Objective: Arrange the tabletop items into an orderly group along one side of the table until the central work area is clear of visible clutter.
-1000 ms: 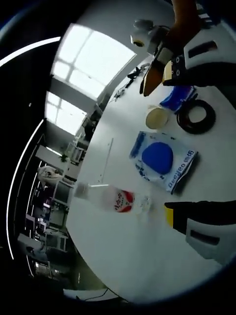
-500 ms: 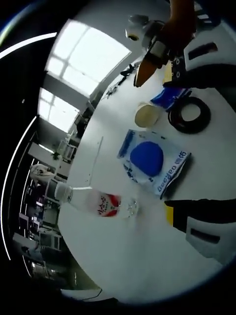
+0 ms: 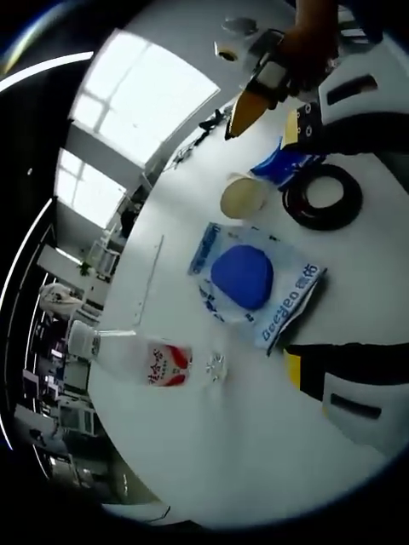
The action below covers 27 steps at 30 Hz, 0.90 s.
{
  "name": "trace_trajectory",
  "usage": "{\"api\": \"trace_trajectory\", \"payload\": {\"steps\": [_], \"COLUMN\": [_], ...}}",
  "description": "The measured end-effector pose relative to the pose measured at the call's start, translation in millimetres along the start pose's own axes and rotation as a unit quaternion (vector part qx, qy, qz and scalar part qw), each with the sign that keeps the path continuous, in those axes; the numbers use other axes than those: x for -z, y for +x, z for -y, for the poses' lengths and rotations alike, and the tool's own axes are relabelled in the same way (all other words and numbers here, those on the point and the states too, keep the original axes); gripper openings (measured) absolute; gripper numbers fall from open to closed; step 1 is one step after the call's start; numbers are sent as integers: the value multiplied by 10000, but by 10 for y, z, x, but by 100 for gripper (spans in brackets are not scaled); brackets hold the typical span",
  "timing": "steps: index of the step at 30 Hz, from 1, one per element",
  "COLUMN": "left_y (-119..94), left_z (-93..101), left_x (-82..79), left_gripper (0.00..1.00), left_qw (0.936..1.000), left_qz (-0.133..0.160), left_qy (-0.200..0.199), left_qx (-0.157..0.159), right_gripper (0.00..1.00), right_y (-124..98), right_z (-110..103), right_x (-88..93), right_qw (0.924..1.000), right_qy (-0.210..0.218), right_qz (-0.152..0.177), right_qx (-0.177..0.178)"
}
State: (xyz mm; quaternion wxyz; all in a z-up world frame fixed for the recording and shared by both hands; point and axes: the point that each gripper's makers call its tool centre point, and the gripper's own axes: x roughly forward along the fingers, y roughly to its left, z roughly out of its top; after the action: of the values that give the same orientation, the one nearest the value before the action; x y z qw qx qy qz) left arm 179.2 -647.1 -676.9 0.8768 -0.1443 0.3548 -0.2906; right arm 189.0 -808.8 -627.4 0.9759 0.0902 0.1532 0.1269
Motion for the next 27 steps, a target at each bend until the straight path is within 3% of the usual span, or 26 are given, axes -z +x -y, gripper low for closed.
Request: {"api": "trace_trajectory", "payload": {"steps": [7, 17, 25, 27], "left_y": [98, 162, 252, 280], "left_z": [9, -105, -260, -271], "left_x": [15, 62, 121, 123], "left_gripper": [93, 87, 67, 66], "left_qw": [9995, 9972, 9916, 9902], "left_qz": [-71, -186, -335, -327], "left_qy": [-273, -569, -932, -1062], "left_qx": [-154, -459, -827, -843], "right_gripper": [90, 89, 87, 86], "right_y": [-36, -66, -105, -121], "right_z": [-43, 22, 44, 47], "right_x": [45, -14, -9, -6], "right_qw": [10000, 10000, 10000, 10000], "right_qy": [-32, -20, 2, 21], "right_qz": [-43, 14, 22, 22], "right_qx": [-39, -4, 11, 7]}}
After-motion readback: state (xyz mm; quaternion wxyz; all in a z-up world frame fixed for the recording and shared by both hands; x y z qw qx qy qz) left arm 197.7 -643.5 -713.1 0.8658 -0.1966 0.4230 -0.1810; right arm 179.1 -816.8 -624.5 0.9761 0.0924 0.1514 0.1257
